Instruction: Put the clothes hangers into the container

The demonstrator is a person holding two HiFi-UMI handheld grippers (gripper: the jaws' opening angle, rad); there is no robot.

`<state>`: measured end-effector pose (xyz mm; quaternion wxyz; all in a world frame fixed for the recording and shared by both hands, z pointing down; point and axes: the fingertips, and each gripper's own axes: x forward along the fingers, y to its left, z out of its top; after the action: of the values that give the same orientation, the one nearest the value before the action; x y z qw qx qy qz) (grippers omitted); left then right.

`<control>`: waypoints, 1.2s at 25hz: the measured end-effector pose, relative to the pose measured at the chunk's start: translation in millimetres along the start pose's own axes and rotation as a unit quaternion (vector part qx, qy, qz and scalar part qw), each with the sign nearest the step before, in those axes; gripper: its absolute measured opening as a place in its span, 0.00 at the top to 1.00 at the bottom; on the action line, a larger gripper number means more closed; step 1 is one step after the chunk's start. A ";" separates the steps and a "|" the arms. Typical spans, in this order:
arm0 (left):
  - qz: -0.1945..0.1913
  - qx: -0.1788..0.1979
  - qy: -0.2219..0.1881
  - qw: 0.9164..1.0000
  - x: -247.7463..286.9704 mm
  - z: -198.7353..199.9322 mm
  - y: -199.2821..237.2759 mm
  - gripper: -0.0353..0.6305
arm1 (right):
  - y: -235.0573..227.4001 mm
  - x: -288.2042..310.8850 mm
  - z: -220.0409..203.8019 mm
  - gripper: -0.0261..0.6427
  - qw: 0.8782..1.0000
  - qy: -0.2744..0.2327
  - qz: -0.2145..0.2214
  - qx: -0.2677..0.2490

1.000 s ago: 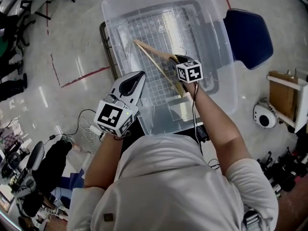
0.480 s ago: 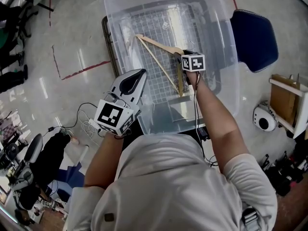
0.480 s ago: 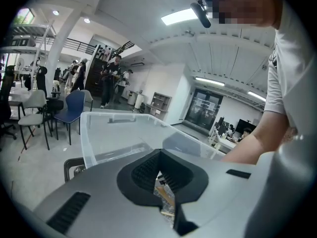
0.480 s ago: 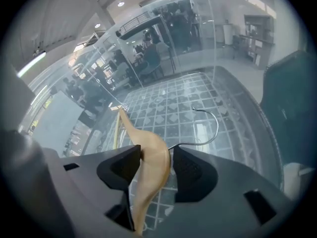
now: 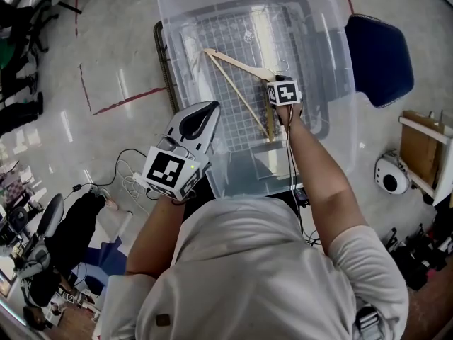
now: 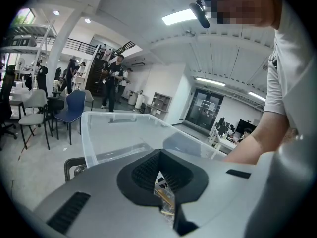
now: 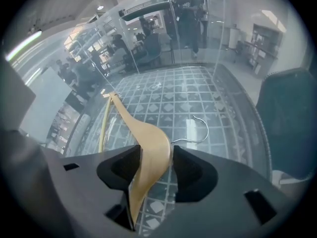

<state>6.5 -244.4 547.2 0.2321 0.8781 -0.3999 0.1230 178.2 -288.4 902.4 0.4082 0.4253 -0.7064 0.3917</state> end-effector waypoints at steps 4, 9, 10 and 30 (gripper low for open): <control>-0.009 0.007 -0.003 1.000 -4.1 4.0 -4.2 0.92 | 0.3 -14.4 8.3 0.63 1.000 -0.018 -0.008 0.000; -0.025 0.021 -0.011 0.999 -18.4 13.5 -14.2 0.92 | 9.3 -49.4 23.6 0.63 0.998 -0.054 -0.017 0.003; -0.029 0.025 -0.013 0.999 -22.9 15.9 -16.7 0.92 | 13.2 -58.7 27.6 0.63 0.998 -0.063 -0.019 0.002; -0.128 0.093 -0.059 0.986 -143.6 43.6 -78.7 0.92 | 172.4 -325.4 52.7 0.85 0.946 -0.321 -0.039 -0.036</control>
<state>-25.7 -128.7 427.6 0.1396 0.9454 -0.2841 0.0772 105.9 -187.2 551.7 0.1901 0.5409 -0.7964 0.1924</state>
